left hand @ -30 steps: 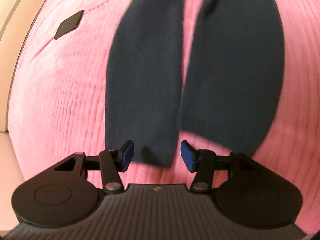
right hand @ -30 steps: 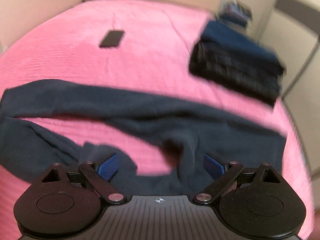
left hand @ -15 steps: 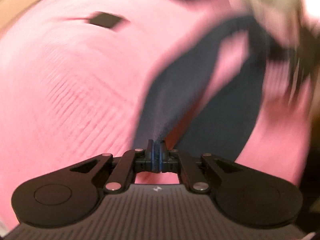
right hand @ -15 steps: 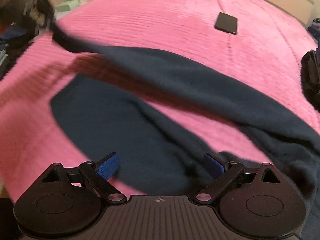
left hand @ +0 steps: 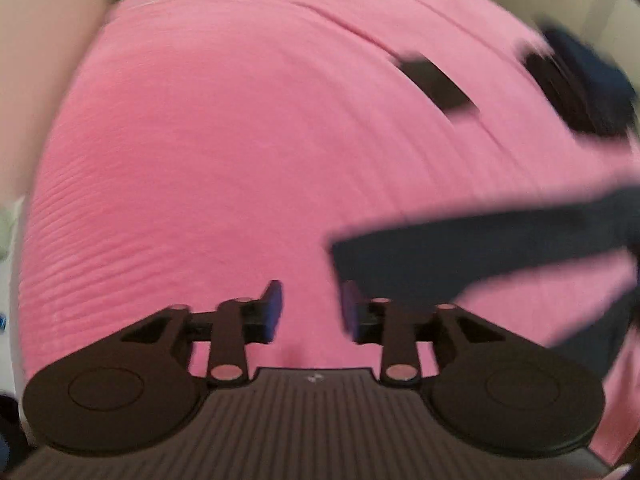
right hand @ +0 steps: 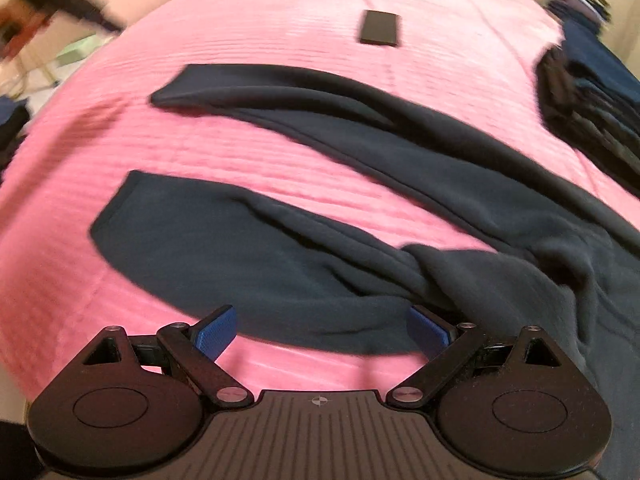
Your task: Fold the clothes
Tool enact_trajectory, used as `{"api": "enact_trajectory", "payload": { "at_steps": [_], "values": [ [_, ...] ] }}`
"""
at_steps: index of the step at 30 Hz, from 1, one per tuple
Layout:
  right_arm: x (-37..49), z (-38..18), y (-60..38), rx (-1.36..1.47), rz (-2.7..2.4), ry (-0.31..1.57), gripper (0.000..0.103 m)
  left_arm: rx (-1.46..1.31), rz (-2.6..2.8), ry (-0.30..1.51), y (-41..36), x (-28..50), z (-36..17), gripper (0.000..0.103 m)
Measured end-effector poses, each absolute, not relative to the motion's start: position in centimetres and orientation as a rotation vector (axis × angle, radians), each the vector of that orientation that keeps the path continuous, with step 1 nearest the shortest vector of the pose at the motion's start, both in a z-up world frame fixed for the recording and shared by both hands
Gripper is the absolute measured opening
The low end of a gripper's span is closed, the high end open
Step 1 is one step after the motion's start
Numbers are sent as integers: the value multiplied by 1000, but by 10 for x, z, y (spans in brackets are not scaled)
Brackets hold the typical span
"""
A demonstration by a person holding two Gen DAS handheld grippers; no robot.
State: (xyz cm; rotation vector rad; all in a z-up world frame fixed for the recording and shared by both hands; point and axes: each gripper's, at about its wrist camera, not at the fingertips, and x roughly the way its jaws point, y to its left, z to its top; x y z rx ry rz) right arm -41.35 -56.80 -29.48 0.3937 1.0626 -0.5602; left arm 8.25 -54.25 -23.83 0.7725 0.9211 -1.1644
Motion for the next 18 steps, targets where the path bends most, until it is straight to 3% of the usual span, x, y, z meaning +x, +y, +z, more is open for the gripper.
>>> {"api": "enact_trajectory", "payload": {
  "at_steps": [6, 12, 14, 15, 16, 18],
  "values": [
    [-450, -300, -588, 530, -696, 1080, 94, 1099, -1549, 826, -508, -42, -307, 51],
    [-497, -307, -593, 586, -842, 1141, 94, 1057, -1561, 929, -528, -74, -353, 51],
    [-516, -308, -596, 585, -910, 1162, 94, 1048, -1545, 947, -533, -75, -352, 37],
    [-524, -310, -599, 590, -935, 1168, 94, 1051, -1550, 934, -532, -74, -346, 17],
    [-533, -311, -602, 597, -958, 1174, 94, 1050, -1559, 914, -528, -72, -336, 9],
    [-551, -312, -610, 623, -993, 1171, 94, 1050, -1578, 874, -521, -67, -318, 8]
  ]
}}
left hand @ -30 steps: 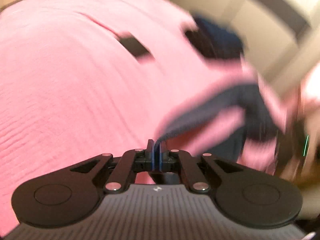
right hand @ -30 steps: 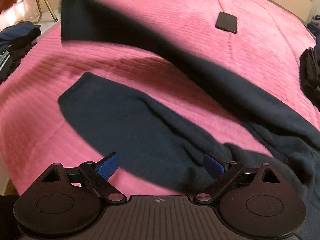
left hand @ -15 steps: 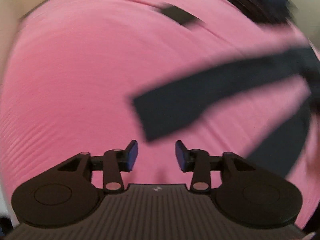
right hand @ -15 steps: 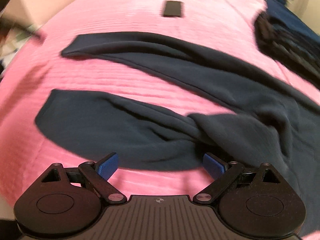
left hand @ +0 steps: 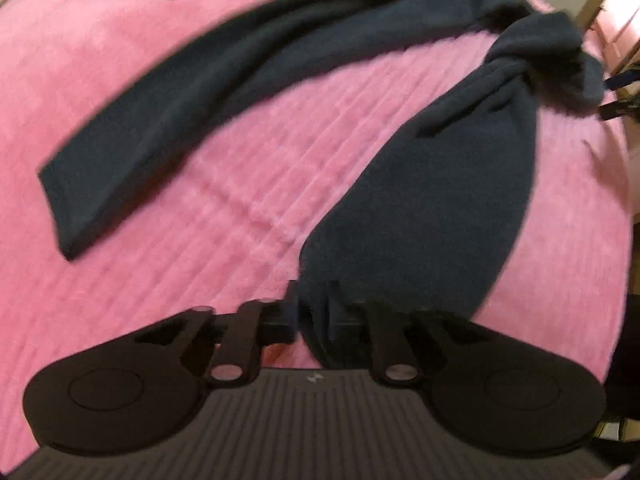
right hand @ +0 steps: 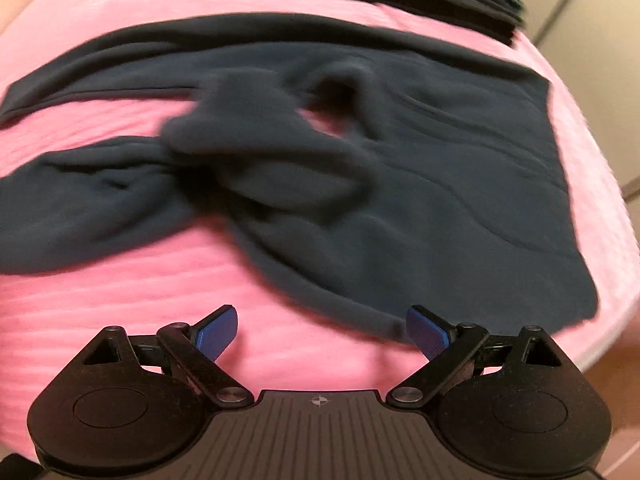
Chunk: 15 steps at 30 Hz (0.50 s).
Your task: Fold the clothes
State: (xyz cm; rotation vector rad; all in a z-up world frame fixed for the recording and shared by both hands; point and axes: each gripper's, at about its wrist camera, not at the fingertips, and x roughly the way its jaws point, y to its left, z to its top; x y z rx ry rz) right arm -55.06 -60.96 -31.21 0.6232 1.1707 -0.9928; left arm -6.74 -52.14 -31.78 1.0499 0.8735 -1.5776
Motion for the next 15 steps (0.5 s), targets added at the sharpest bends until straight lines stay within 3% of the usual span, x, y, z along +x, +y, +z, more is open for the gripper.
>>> {"api": "enact_trajectory", "payload": {
  "at_steps": [4, 8, 15],
  "values": [
    [-588, -313, -625, 729, -1077, 1122, 94, 1139, -1499, 684, -482, -55, -266, 7],
    [-627, -316, -637, 847, -1193, 1061, 94, 1398, -1345, 508, -432, -48, -233, 7],
    [-682, -325, -655, 1060, -1292, 883, 94, 1775, -1358, 379, -380, -89, -238, 7]
  ]
}}
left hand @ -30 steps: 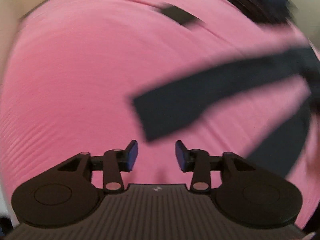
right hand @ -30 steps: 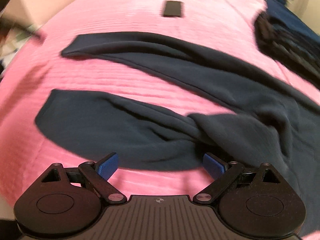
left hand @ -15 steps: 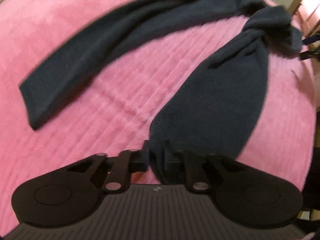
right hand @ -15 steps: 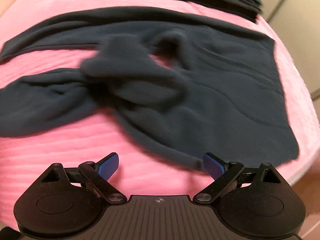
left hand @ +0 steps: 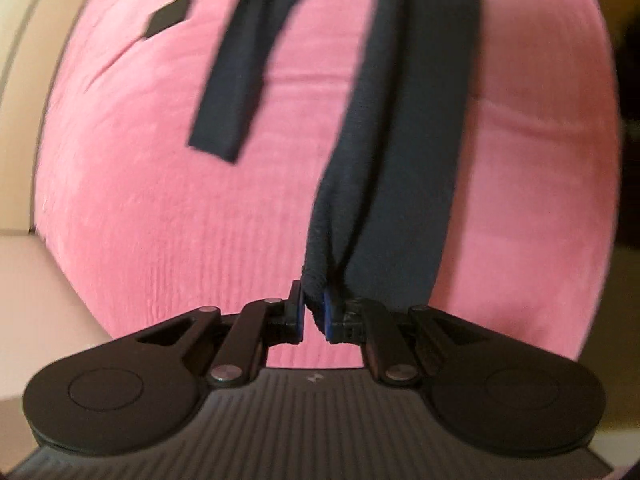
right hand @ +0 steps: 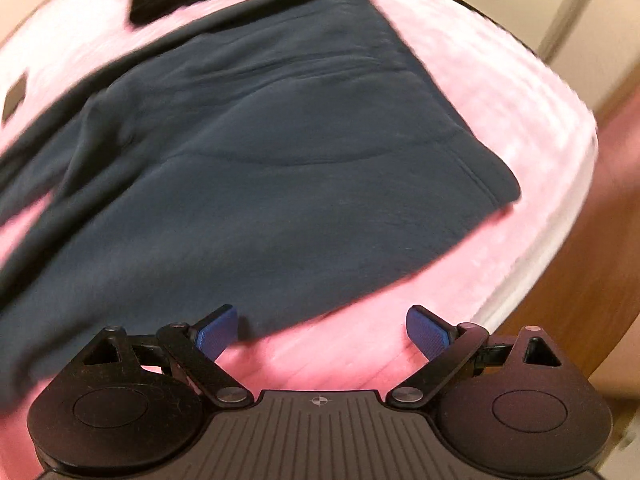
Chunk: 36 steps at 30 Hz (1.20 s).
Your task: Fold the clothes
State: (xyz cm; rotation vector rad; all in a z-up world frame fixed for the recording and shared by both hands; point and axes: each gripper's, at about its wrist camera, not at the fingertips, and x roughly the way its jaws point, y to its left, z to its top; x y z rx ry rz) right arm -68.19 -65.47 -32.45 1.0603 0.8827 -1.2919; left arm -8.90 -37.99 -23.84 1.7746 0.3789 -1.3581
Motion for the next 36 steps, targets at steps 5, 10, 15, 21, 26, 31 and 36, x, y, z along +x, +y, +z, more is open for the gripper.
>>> {"api": "enact_trajectory", "payload": {
  "at_steps": [5, 10, 15, 21, 26, 31, 36],
  "values": [
    [-719, -330, -664, 1167, -1392, 721, 94, 1759, -1371, 607, -368, -91, -251, 7],
    [-761, -340, -673, 1294, -1459, 507, 93, 1643, -1293, 775, -377, -73, -248, 7],
    [-779, -341, -681, 1358, -1516, 386, 67, 1696, -1285, 751, -385, -81, -244, 7],
    [-802, -299, -694, 1216, -1468, 487, 4, 1750, -1277, 730, -394, -95, -239, 7],
    [-821, -252, -717, 1030, -1507, 590, 2, 1694, -1285, 819, -395, -110, -236, 7],
    [-818, -274, -739, 1019, -1496, 756, 3, 1589, -1276, 1042, -380, -134, -266, 7],
    [-788, -277, -728, 902, -1517, 870, 96, 1496, -1231, 1152, -359, -135, -294, 7]
  ]
}}
